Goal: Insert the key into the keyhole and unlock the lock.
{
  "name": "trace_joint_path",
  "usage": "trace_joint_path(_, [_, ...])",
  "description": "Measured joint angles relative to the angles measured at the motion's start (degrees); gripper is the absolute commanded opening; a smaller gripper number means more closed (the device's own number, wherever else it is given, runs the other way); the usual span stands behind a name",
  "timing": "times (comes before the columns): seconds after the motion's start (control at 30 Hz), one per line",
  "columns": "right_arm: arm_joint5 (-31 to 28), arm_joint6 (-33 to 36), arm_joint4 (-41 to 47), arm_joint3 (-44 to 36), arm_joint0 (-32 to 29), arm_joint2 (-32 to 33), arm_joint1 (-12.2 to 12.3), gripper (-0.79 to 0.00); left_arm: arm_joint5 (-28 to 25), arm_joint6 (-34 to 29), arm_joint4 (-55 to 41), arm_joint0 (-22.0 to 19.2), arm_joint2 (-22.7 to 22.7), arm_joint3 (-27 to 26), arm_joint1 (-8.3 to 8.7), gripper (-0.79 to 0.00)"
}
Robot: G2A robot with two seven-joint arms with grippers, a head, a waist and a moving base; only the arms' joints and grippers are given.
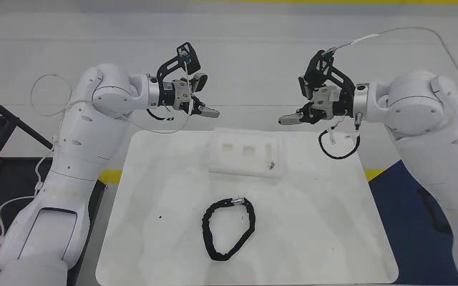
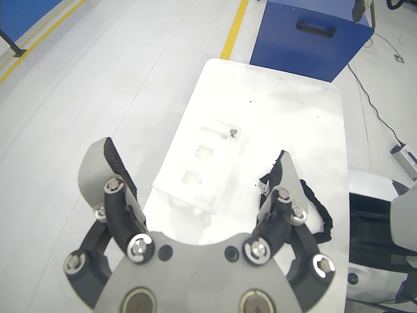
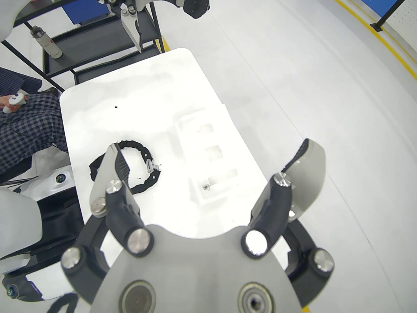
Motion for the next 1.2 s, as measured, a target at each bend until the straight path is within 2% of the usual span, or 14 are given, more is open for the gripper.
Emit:
trace_joint_path(0.23, [1.59, -1.52, -1.32, 2.96, -2.01, -1.28, -0.28, 0.000, 0.00, 0.00, 0.00, 0.00, 0.00, 0.00, 0.00, 0.000])
trace_joint_path(0.5, [3.91, -2.70, 1.47, 9.67, -3.13, -6.41, -2.22, 0.000, 0.00, 0.00, 0.00, 0.00, 0.00, 0.00, 0.00, 0.000])
trace_joint_path(0.87, [18.69, 3.26, 6.09, 20.82, -0.90, -14.99, -6.86, 0.000, 0.00, 0.00, 0.00, 0.00, 0.00, 0.00, 0.00, 0.000])
trace_joint_path(1.07, [26.23, 8.23, 5.34, 25.80, 0.65, -19.50, -9.61, 0.000, 0.00, 0.00, 0.00, 0.00, 0.00, 0.00, 0.00, 0.000])
trace_joint_path(1.2, [27.63, 8.65, 6.19, 28.96, 1.21, -21.45, -11.39, 0.000, 0.00, 0.00, 0.00, 0.00, 0.00, 0.00, 0.00, 0.000])
